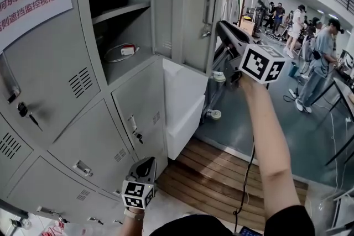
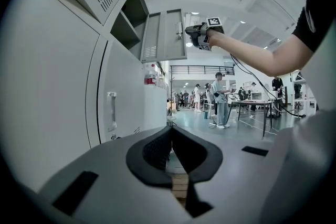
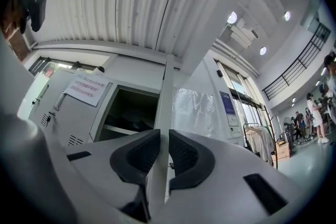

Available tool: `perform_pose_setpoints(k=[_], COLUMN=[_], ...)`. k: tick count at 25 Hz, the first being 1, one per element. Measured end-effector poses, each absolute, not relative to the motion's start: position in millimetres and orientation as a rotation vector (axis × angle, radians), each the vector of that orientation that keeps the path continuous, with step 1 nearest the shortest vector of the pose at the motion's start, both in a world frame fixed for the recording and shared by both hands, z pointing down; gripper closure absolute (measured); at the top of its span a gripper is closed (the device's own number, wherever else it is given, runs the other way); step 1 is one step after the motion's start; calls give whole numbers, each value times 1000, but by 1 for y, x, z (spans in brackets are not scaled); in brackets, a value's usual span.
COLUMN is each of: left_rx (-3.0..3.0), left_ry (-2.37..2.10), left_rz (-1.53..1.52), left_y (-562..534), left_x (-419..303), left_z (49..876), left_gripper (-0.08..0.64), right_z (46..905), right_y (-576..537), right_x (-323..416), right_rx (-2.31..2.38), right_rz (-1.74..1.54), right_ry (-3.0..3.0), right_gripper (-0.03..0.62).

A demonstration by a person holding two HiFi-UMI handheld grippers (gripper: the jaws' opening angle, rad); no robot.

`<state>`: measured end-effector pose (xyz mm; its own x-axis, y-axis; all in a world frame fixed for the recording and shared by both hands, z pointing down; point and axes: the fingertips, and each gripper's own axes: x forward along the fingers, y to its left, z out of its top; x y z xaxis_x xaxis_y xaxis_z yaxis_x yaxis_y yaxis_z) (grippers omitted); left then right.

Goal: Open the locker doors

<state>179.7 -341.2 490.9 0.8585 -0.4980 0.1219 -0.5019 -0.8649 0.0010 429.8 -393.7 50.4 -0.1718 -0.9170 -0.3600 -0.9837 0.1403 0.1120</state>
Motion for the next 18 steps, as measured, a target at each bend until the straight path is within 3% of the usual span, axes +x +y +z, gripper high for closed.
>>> perform_pose_setpoints(k=[10,18], left_rx=[2972,2993], left_ry=[-796,-784], left_rz=[198,188], left_y=[-358,-361], left_x=[201,204], left_z=[490,488], left_gripper=[541,540], right_z=[50,50], right_y=[-411,-401], right_x=[480,477], right_rx=[-1966,-1994], right_rz=[475,512], right_ry=[2117,2085], right_gripper=[518,517])
